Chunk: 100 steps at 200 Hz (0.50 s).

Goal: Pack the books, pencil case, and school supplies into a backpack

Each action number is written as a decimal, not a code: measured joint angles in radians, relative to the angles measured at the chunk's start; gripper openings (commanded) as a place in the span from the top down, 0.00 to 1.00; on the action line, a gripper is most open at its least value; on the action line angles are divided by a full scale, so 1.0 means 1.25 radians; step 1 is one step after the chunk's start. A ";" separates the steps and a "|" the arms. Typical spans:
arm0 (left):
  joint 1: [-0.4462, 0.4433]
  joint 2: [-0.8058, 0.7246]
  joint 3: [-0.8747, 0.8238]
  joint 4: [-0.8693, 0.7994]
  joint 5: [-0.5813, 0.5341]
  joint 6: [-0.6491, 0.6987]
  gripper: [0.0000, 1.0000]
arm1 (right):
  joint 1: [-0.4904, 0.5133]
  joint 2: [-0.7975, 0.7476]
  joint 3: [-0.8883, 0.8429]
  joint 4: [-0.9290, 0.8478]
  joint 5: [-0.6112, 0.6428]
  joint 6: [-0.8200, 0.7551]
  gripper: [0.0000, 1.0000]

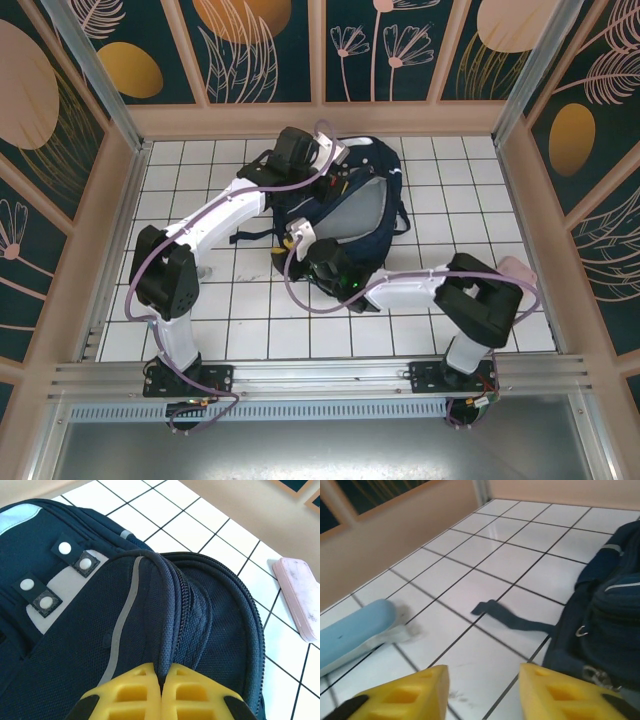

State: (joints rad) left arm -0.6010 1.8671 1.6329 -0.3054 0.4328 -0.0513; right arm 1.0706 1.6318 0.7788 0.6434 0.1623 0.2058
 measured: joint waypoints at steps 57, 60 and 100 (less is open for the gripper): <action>0.010 0.000 -0.007 0.031 0.007 -0.006 1.00 | -0.085 -0.300 -0.149 -0.107 -0.025 0.171 0.47; 0.010 0.000 -0.007 0.032 0.007 -0.006 1.00 | -0.097 -0.308 -0.151 -0.116 -0.029 0.184 0.46; 0.010 0.000 -0.008 0.039 0.010 -0.011 1.00 | -0.244 -0.351 -0.149 -0.180 -0.125 0.291 0.42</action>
State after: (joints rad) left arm -0.5888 1.8671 1.6230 -0.2569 0.4458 -0.0654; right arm 0.7662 1.1934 0.5926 0.4179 0.0059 0.5690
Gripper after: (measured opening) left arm 0.054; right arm 0.579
